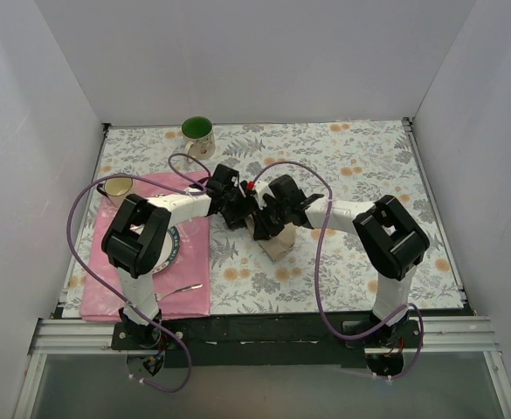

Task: Fold the napkin, place the utensils inside, and roll it up
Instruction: Roll the napkin with the utensil

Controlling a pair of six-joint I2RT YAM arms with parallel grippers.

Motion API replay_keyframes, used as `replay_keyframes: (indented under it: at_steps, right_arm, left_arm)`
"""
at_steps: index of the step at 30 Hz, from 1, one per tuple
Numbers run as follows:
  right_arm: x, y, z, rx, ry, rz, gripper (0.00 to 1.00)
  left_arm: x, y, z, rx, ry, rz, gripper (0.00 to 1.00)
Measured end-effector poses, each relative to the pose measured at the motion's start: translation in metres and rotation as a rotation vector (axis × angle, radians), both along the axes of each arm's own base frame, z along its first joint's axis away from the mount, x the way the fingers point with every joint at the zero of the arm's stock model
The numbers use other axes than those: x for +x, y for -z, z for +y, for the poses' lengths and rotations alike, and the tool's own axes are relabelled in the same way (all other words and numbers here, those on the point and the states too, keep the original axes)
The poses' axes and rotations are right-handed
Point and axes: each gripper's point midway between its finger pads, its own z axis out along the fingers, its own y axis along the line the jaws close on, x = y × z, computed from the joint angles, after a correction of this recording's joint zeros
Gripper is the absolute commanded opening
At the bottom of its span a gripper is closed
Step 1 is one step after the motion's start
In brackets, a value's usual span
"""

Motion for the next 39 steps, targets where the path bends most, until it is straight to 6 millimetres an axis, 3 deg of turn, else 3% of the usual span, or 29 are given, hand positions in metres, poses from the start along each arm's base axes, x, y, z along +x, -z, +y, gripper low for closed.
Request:
replay_keyframes:
  at_steps: [12,15,19,27,31,34,35,39]
  right_arm:
    - [0.001,-0.019,0.021,0.399,-0.18,0.243,0.23]
    - [0.01,0.0,0.001,0.395,-0.054,0.382,0.22]
    - [0.01,0.002,-0.016,0.427,0.024,0.468,0.23]
    - [0.006,0.001,-0.018,0.434,0.057,0.485,0.23]
    - [0.006,0.001,-0.018,0.434,0.064,0.492,0.27]
    - [0.006,0.001,-0.018,0.433,0.069,0.497,0.35]
    - [0.005,0.001,-0.018,0.432,0.07,0.498,0.36]
    - [0.006,-0.003,-0.019,0.403,0.074,0.472,0.46]
  left_arm:
    - [0.017,-0.004,0.017,0.051,-0.178,-0.006,0.84]
    - [0.007,-0.004,0.022,0.073,-0.156,0.015,0.83]
    - [0.002,-0.003,0.026,0.1,-0.14,0.015,0.82]
    - [-0.003,-0.001,0.026,0.114,-0.12,0.018,0.76]
    - [-0.007,0.0,0.022,0.116,-0.104,0.019,0.65]
    - [-0.008,0.004,0.018,0.123,-0.096,0.024,0.49]
    - [-0.008,0.005,0.018,0.128,-0.097,0.023,0.4]
    - [-0.003,0.009,0.013,0.122,-0.09,0.006,0.32]
